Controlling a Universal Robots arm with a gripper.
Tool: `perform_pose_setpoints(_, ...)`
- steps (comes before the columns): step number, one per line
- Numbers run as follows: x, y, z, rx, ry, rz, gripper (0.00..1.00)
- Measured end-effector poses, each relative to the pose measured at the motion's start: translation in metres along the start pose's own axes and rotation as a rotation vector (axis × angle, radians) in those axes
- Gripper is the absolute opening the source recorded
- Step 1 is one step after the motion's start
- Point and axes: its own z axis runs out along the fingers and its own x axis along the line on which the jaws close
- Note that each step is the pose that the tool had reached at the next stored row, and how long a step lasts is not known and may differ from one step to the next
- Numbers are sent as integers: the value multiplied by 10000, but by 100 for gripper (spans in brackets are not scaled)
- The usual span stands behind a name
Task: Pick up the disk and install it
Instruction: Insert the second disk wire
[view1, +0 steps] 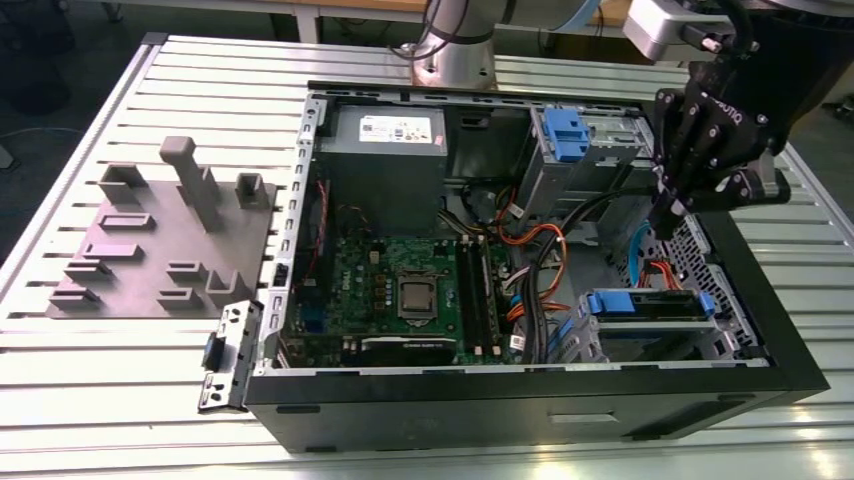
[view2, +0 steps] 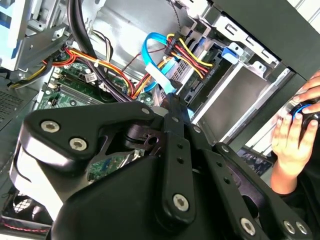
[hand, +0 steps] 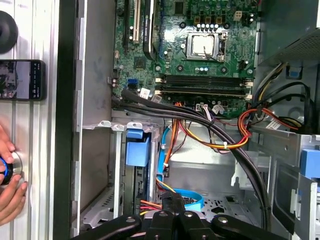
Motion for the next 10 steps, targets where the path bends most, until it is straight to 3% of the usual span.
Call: perform_pose_setpoints(10,-41,-9,-4,-9,4,0,11)
